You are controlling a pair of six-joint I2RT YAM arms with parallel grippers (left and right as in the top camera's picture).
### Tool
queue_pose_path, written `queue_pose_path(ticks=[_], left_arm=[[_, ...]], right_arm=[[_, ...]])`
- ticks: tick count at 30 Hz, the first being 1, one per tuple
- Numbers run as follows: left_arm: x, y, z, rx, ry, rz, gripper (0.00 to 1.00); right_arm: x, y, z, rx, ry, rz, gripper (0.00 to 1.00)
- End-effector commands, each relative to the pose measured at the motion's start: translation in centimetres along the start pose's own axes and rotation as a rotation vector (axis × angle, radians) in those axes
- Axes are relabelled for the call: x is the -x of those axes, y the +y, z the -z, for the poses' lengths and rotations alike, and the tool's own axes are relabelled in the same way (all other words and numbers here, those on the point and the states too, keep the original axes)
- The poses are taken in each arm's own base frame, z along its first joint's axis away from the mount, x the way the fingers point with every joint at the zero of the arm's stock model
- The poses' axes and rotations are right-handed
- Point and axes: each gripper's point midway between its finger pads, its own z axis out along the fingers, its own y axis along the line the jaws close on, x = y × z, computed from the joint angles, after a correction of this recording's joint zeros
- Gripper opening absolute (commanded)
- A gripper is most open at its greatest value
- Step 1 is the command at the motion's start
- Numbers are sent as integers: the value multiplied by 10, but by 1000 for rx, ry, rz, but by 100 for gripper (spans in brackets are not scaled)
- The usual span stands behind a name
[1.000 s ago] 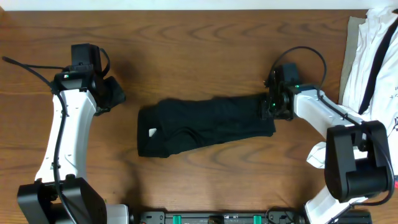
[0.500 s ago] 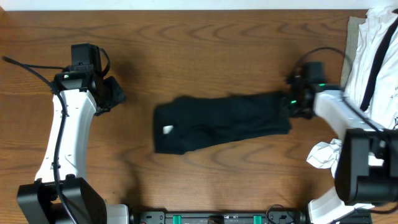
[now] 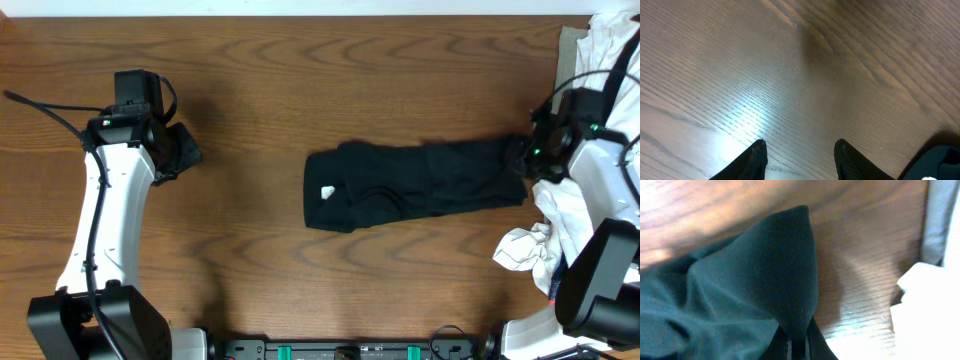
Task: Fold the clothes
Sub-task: 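Fold the right end leftward again with the right gripper into a square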
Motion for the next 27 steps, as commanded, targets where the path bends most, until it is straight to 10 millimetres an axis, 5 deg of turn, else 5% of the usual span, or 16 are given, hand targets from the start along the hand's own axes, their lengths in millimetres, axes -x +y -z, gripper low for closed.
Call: queue_pose_path(ticks=[1,6,12,27], left_arm=[[3,1,3,1,-12,6,46],[3,1,3,1,-12,6,47],[4,0,3,-1,-16,6,47],[4,0,3,-1,-15,6,59]], right_arm=[[36,10,36,8,-93,49,1],[47,37,64,32,-97,97,1],[34,85,68,71,-58,174,1],[-59,217,50,133,89,477,1]])
